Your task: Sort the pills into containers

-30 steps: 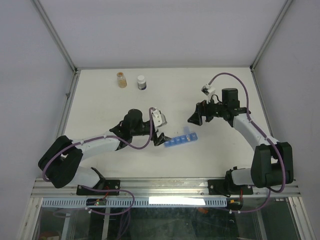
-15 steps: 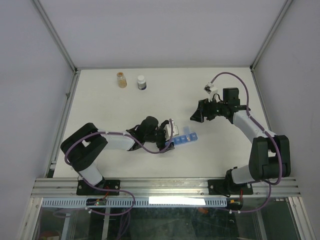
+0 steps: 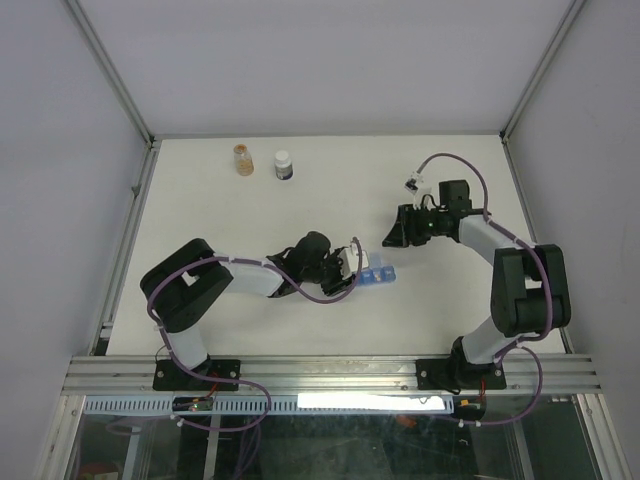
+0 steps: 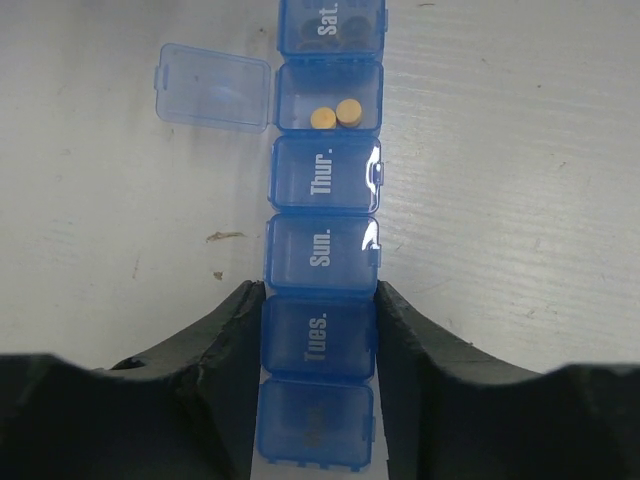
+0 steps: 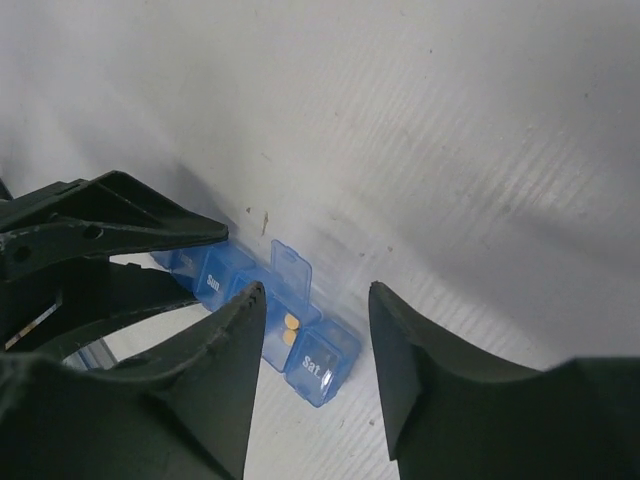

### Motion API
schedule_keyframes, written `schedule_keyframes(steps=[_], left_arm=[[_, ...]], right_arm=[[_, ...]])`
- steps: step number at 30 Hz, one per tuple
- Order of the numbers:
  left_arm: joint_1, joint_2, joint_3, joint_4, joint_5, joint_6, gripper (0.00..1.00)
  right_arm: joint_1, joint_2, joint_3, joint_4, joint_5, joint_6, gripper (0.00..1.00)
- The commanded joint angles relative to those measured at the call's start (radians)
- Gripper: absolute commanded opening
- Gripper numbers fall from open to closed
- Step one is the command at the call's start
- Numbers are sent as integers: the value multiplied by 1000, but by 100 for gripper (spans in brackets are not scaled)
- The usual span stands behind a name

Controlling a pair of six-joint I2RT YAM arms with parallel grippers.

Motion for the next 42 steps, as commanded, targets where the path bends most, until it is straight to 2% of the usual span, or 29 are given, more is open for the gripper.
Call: schedule_keyframes(steps=[1, 3, 7, 18, 23, 28, 34, 42], left_arm=[[-5, 2, 31, -23, 30, 32, 36], [-5, 5, 33, -38, 40, 47, 29], [-5, 12, 41, -58, 58, 60, 26], [-5, 16, 45, -74, 66, 68, 25], [-5, 17, 46, -74, 67, 68, 25], [-3, 16, 46, -77, 65, 68, 24], [-3, 18, 49, -81, 64, 65, 24], [-3, 23, 58, -90, 73, 61, 24]], right_arm=[[-7, 31, 53, 20, -34, 26, 45], [-6, 56, 59, 16, -43, 29, 37], [-5, 109, 69, 1, -54, 28, 23], [34, 193, 85, -39, -65, 6, 8], [42, 193, 98, -85, -133, -49, 4], [48, 132, 103, -192, -230, -183, 1], [102, 89, 97, -311, -142, -289, 0], [144, 46, 60, -345, 4, -334, 0]])
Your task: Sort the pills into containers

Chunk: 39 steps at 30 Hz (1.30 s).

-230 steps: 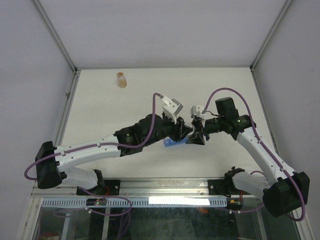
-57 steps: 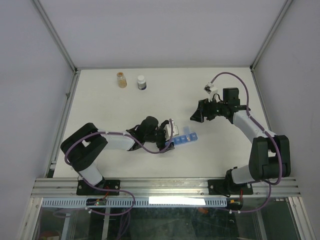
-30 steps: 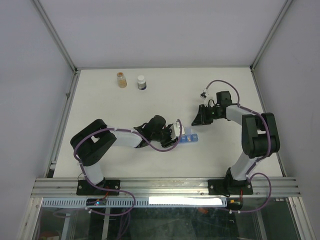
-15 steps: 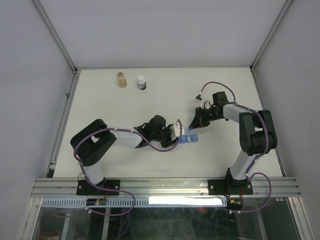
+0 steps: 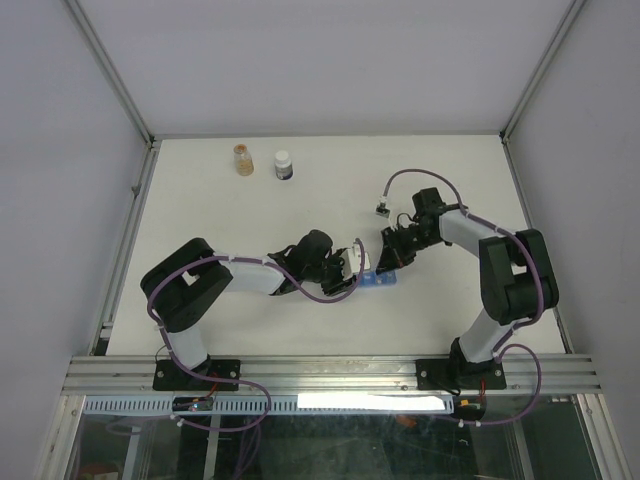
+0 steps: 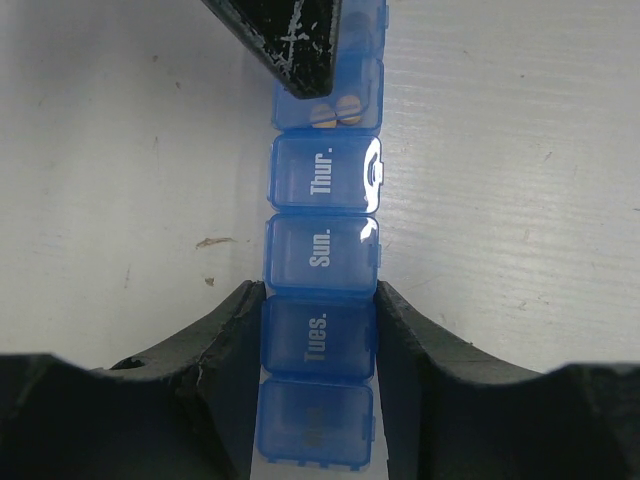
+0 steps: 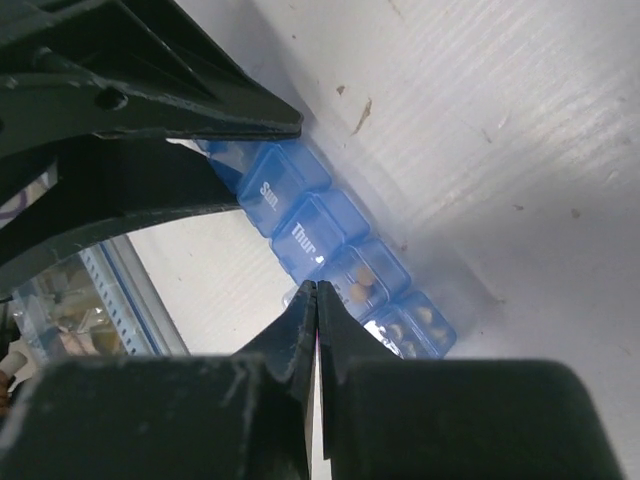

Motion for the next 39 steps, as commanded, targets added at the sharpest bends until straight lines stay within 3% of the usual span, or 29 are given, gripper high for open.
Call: schedule_keyframes(steps=[1, 8, 25, 34, 39], left_arm=[[-3, 20, 27, -27, 43, 17, 24], [-3, 20, 31, -34, 47, 16, 24], [-3, 25, 40, -48, 56, 14, 23], [-3, 36, 50, -57, 66, 13, 22], [-3, 27, 48, -59, 63, 14, 22]], right_arm=[[18, -77, -9, -21, 118, -41, 0], [56, -122, -30, -3, 207, -58, 0], [106, -192, -56, 20, 240, -79, 0], [139, -49, -63, 27, 456, -27, 0], [113, -160, -55, 17, 272, -43, 0]])
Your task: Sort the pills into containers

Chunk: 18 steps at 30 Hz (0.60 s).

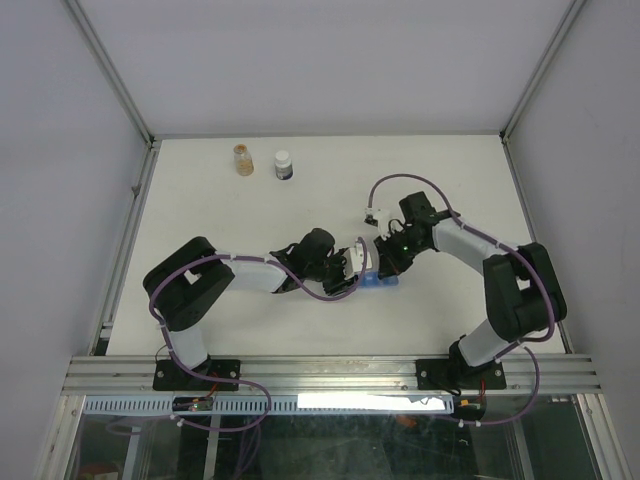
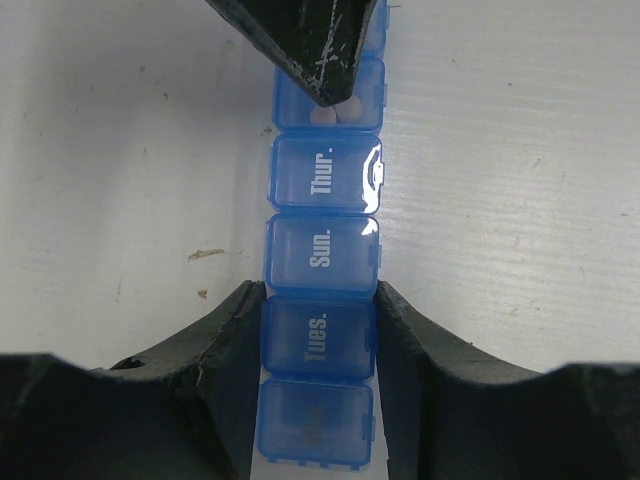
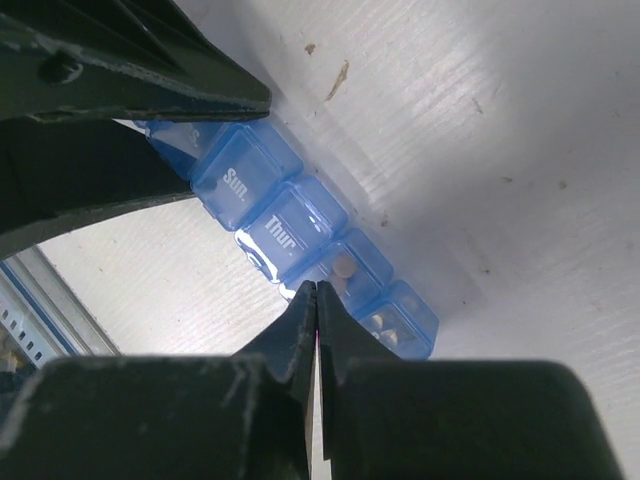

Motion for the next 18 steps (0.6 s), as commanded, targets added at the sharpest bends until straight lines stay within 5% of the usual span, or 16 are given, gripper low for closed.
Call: schedule_keyframes(steps=[1, 7, 18], left_arm=[[-4, 12, 19, -27, 34, 13, 22], [-4, 8, 30, -26, 22, -13, 28], [-5, -87, 33, 64, 20, -177, 86]], right_arm=[[-25, -84, -16, 15, -59, -25, 0], [-80, -149, -9, -14, -198, -68, 0], [-152, -231, -4, -28, -257, -85, 7]])
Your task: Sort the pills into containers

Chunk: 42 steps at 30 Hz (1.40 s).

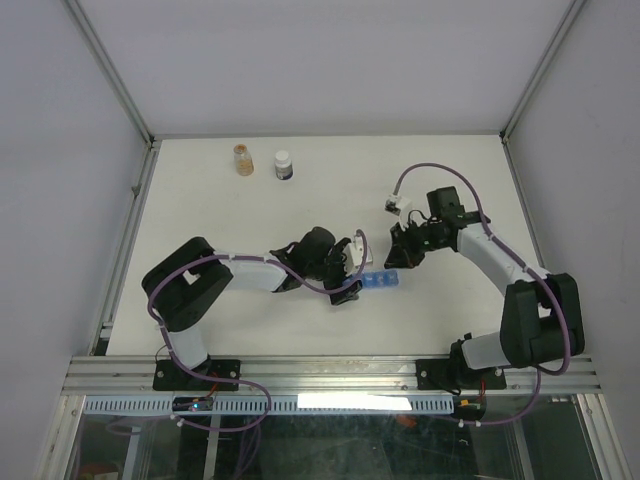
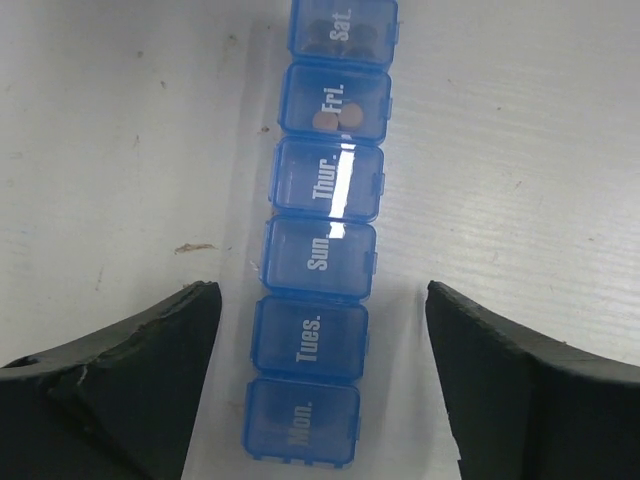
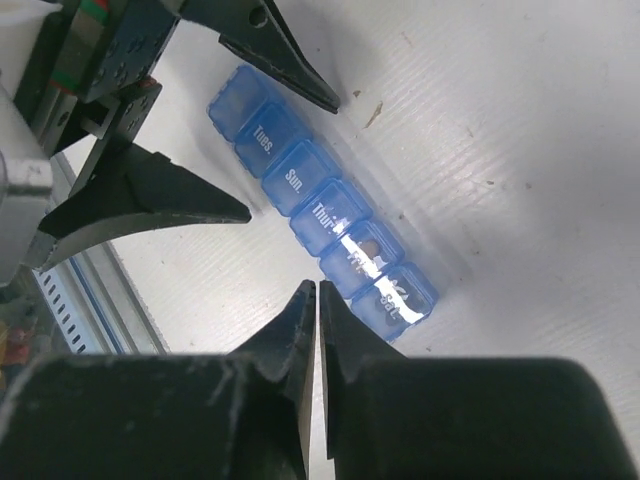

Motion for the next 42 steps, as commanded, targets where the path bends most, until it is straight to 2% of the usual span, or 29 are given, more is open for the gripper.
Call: schedule_keyframes(steps=[1, 6, 16, 22, 28, 35, 40, 42], left_arm=[[-4, -104, 16, 100, 25, -111, 90], [-4, -211, -4, 169, 70, -208, 99], [8, -461, -132, 340, 66, -485, 99], [25, -637, -223, 367, 34, -665, 99], [32, -819, -282, 333, -45, -806, 99], [36, -1010, -281, 176, -176, -910, 99], [36, -1061, -219, 53, -210, -926, 99], [36, -1063, -189, 27, -211, -926, 99]], right_arm=[[-38, -78, 19, 3, -68, -27, 7], [-72, -126, 17, 2, -89, -31, 10], [-111, -234, 14, 8, -130, -46, 14], [-137, -320, 16, 22, -152, -45, 23], [-184, -418, 11, 44, -158, -25, 42], [-248, -554, 2, 131, -146, 34, 71], [-274, -645, -2, 240, -42, 153, 96], [-278, -674, 0, 283, 25, 219, 99]])
